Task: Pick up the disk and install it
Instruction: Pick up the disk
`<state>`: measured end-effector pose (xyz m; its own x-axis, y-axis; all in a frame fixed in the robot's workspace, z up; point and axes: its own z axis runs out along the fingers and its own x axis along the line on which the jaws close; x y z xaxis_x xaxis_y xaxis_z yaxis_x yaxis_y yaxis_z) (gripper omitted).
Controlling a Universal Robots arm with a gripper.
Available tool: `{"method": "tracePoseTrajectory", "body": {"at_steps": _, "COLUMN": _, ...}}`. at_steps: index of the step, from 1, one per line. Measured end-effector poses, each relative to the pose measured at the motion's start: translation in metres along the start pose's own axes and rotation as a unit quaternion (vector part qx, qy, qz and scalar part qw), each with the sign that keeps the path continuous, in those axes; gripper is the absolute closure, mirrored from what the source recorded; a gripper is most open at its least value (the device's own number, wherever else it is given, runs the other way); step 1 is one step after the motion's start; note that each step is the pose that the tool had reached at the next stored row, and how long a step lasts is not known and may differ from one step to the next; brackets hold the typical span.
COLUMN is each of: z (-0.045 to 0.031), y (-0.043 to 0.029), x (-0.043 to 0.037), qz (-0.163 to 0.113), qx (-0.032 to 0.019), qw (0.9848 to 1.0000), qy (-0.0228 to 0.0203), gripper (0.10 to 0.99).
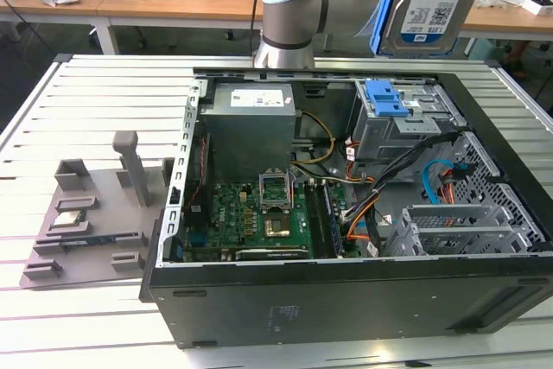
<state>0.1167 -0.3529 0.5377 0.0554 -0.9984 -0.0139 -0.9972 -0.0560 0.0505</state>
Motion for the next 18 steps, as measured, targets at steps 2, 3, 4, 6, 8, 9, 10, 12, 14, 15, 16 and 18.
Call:
{"method": "tracePoseTrajectory", "body": {"at_steps": 2, "z": -0.0003, "y": -0.0056, "x": 0.0003, "qz": 0.000, "qx": 0.0000, "qw": 1.0000, "qy": 0.0000, "gripper": 0.718}}
{"method": "tracePoseTrajectory", "body": {"at_steps": 3, "z": -0.0005, "y": -0.0091, "x": 0.0005, "qz": 0.000, "qx": 0.0000, "qw": 1.0000, "qy": 0.0000, "gripper": 0.718}}
{"method": "tracePoseTrajectory", "body": {"at_steps": 4, "z": -0.0006, "y": -0.0114, "x": 0.0006, "qz": 0.000, "qx": 0.0000, "qw": 1.0000, "qy": 0.0000, "gripper": 0.718}}
{"method": "tracePoseTrajectory", "body": {"at_steps": 6, "z": -0.0009, "y": -0.0186, "x": 0.0010, "qz": 0.000, "qx": -0.0001, "qw": 1.0000, "qy": 0.0000, "gripper": 0.718}}
{"method": "tracePoseTrajectory", "body": {"at_steps": 8, "z": -0.0013, "y": -0.0259, "x": 0.0014, "qz": 0.000, "qx": -0.0001, "qw": 1.0000, "qy": 0.0000, "gripper": 0.718}}
{"method": "tracePoseTrajectory", "body": {"at_steps": 9, "z": -0.0015, "y": -0.0290, "x": 0.0016, "qz": 0.000, "qx": -0.0001, "qw": 1.0000, "qy": 0.0000, "gripper": 0.718}}
{"method": "tracePoseTrajectory", "body": {"at_steps": 10, "z": -0.0016, "y": -0.0314, "x": 0.0017, "qz": 0.000, "qx": -0.0002, "qw": 1.0000, "qy": 0.0000, "gripper": 0.718}}
{"method": "tracePoseTrajectory", "body": {"at_steps": 12, "z": -0.0020, "y": -0.0394, "x": 0.0022, "qz": 0.000, "qx": -0.0002, "qw": 1.0000, "qy": 0.0000, "gripper": 0.718}}
{"method": "tracePoseTrajectory", "body": {"at_steps": 14, "z": -0.0025, "y": -0.0483, "x": 0.0027, "qz": 0.000, "qx": -0.0003, "qw": 1.0000, "qy": -0.0001, "gripper": 0.718}}
{"method": "tracePoseTrajectory", "body": {"at_steps": 15, "z": -0.0026, "y": -0.0506, "x": 0.0028, "qz": 0.000, "qx": -0.0003, "qw": 1.0000, "qy": -0.0001, "gripper": 0.718}}
{"method": "tracePoseTrajectory", "body": {"at_steps": 16, "z": -0.0026, "y": -0.0516, "x": 0.0028, "qz": 0.000, "qx": -0.0003, "qw": 1.0000, "qy": 0.0000, "gripper": 0.718}}
{"method": "tracePoseTrajectory", "body": {"at_steps": 18, "z": -0.0027, "y": -0.0521, "x": 0.0029, "qz": 0.000, "qx": -0.0003, "qw": 1.0000, "qy": 0.0000, "gripper": 0.718}}
